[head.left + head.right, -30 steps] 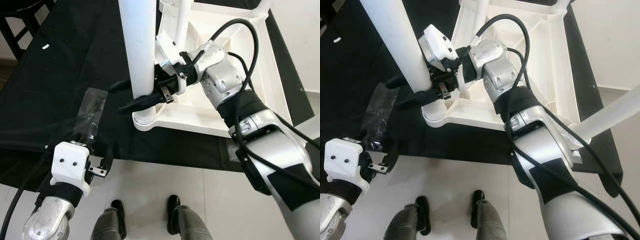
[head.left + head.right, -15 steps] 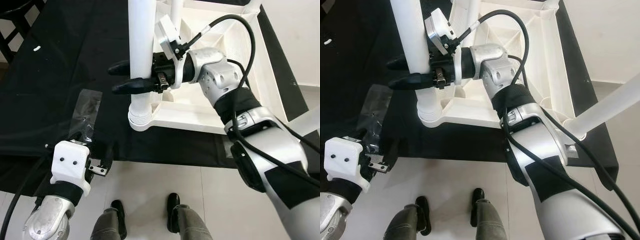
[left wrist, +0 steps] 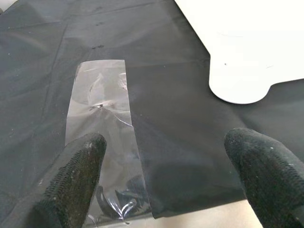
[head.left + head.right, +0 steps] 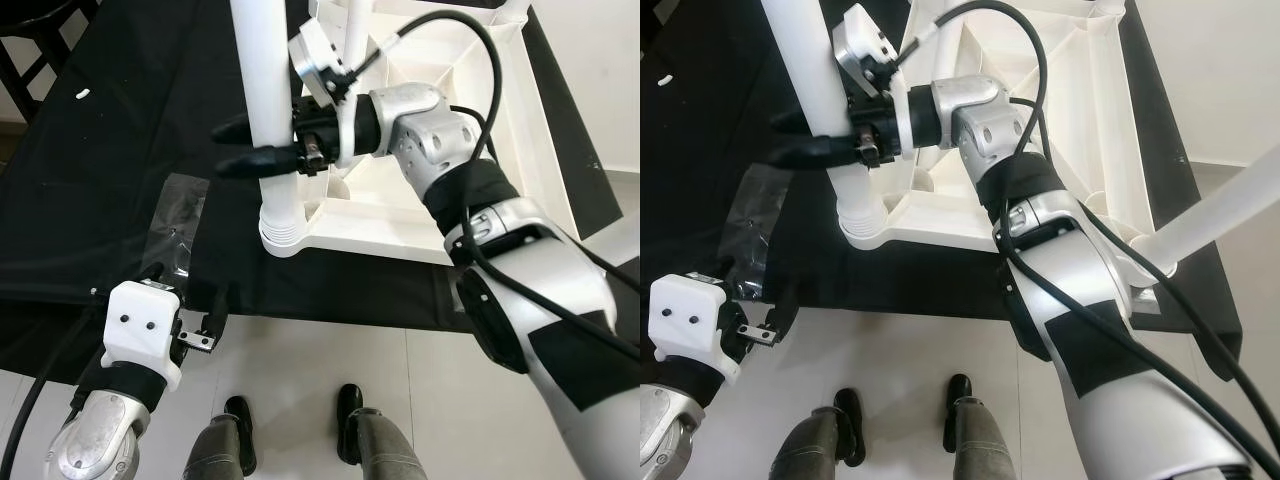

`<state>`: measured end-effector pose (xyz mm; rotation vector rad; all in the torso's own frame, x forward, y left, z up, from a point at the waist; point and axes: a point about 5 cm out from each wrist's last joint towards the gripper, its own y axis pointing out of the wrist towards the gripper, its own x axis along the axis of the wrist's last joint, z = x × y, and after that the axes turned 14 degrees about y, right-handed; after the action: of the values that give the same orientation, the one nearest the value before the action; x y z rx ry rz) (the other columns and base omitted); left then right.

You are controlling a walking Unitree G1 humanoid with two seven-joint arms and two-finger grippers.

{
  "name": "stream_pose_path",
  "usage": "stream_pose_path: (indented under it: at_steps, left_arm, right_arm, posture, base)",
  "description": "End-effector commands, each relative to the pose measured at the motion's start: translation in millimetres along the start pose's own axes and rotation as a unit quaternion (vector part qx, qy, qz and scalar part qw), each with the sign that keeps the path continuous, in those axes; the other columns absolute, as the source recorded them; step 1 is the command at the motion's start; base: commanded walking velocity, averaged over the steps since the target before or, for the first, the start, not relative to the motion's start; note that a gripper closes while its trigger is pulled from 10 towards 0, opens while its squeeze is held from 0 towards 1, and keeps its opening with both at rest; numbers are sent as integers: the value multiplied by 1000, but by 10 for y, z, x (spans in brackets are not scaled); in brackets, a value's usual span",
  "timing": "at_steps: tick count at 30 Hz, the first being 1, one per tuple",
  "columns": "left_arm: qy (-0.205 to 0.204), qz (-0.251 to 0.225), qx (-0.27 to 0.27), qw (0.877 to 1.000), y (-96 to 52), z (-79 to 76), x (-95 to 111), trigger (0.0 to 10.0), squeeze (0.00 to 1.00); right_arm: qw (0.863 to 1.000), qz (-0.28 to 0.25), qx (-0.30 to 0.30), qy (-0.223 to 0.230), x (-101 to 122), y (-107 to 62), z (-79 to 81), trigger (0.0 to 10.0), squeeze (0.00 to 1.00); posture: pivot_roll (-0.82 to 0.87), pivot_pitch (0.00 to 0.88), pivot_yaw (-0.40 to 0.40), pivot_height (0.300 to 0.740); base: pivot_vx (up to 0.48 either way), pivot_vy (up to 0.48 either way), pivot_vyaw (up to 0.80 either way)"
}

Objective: Building children table

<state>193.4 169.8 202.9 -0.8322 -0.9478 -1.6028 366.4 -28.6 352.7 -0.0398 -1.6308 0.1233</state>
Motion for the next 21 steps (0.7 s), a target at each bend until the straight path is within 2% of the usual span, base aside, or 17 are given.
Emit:
stream_pose_path:
  at_steps: [1, 14, 20, 21]
  left_arm:
    - [-1, 15, -5, 1000, -21, -40, -58, 10000, 0]
    - [-1, 14, -6, 1000, -6, -43, -63, 10000, 0]
    - [0, 14, -5, 1000, -5, -45, -65, 10000, 0]
    - [0, 14, -6, 1000, -4, -45, -69, 10000, 0]
  right_arm:
    - [996, 59, -49, 42, -306, -51, -83, 10000, 0]
    - [994, 53, -80, 47, -276, -69, -119, 10000, 0]
    - [996, 16, -74, 37, -278, -103, -110, 10000, 0]
    - [998, 5, -64, 20, -280, -123, -93, 10000, 0]
  posture:
    - [20, 437, -89, 740]
    - [16, 430, -85, 740]
    - [18, 425, -81, 740]
    - [19, 420, -79, 740]
  base:
    - [0, 0, 0]
    - [0, 0, 0]
    - [0, 0, 0]
    - [0, 0, 0]
